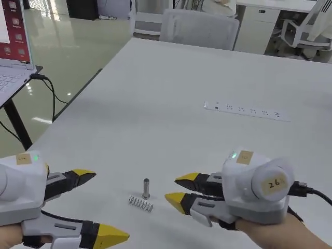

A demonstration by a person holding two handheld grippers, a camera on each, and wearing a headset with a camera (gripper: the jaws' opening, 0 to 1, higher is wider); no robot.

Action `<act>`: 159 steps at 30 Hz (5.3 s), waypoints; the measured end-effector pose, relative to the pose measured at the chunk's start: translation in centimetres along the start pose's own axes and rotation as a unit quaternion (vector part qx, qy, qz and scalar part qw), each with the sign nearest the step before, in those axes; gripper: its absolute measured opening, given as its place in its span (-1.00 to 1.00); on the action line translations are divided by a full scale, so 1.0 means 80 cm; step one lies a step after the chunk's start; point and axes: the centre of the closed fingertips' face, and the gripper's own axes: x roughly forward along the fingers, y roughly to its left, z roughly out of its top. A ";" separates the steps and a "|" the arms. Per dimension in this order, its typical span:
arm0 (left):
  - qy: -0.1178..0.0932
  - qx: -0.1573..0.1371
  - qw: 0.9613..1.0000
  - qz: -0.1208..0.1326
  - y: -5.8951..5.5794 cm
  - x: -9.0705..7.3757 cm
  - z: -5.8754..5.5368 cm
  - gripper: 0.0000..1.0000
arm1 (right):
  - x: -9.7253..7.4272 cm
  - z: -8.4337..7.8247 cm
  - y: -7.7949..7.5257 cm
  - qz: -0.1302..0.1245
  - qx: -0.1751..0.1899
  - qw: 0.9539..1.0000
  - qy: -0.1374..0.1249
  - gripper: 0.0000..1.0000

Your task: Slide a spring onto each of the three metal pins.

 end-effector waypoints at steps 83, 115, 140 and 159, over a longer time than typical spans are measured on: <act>0.060 0.053 0.990 -0.120 -0.083 0.050 -0.009 0.57 | -0.055 -0.061 0.018 0.048 -0.103 0.989 0.092 -0.85; 0.049 0.098 0.972 -0.206 -0.147 0.122 0.015 -0.40 | -0.087 -0.082 0.020 0.071 -0.162 0.979 0.103 -0.85; 0.028 0.126 0.968 -0.216 -0.149 0.126 0.023 -0.91 | -0.091 -0.076 0.022 0.079 -0.162 0.980 0.089 -0.85; 0.030 0.131 0.964 -0.230 -0.150 0.126 0.025 -0.92 | -0.096 -0.080 0.019 0.070 -0.129 0.986 0.085 -0.85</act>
